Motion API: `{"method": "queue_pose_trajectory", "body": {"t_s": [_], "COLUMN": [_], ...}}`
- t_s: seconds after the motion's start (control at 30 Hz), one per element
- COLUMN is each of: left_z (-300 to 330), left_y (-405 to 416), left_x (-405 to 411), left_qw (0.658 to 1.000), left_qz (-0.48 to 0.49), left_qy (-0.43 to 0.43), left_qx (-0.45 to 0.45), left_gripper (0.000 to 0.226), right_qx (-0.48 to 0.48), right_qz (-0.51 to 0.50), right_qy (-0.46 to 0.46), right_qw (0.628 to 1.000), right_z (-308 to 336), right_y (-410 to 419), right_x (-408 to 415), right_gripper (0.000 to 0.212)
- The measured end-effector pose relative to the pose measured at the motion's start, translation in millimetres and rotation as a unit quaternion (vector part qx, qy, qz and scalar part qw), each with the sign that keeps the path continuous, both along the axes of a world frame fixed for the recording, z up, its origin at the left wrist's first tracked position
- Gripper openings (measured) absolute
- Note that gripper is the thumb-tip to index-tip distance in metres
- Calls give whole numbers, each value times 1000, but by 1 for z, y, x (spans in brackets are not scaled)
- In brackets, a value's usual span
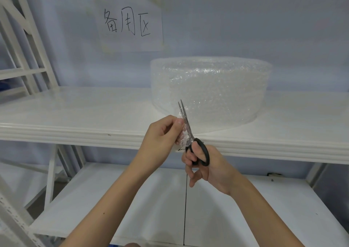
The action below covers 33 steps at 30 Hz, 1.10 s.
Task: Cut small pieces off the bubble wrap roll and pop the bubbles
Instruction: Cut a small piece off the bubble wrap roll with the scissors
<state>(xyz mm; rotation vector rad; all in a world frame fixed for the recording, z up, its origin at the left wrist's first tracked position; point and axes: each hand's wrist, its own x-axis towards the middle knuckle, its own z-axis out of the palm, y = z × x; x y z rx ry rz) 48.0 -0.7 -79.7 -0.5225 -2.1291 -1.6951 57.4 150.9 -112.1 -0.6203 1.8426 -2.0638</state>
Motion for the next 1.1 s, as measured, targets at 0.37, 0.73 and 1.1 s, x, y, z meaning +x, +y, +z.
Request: {"method": "queue_pose_trajectory", "body": {"t_s": [0.37, 0.73, 1.1], "left_z": [0, 21, 20], "left_y": [-3, -14, 2], "left_x": [-1, -11, -10], "left_qw": [1000, 998, 998], "left_qz": [-18, 8, 16], "left_qy": [11, -49, -15], "left_qx": [-21, 43, 59], "left_gripper": [33, 53, 23], "right_qx": [7, -5, 7], "right_qz": [-6, -12, 2], "right_qy": [23, 27, 1], "right_qw": [1000, 1000, 1000], "right_z": [8, 8, 3], "right_y": [0, -1, 2], "right_x": [-1, 0, 1], "right_gripper": [39, 37, 40]}}
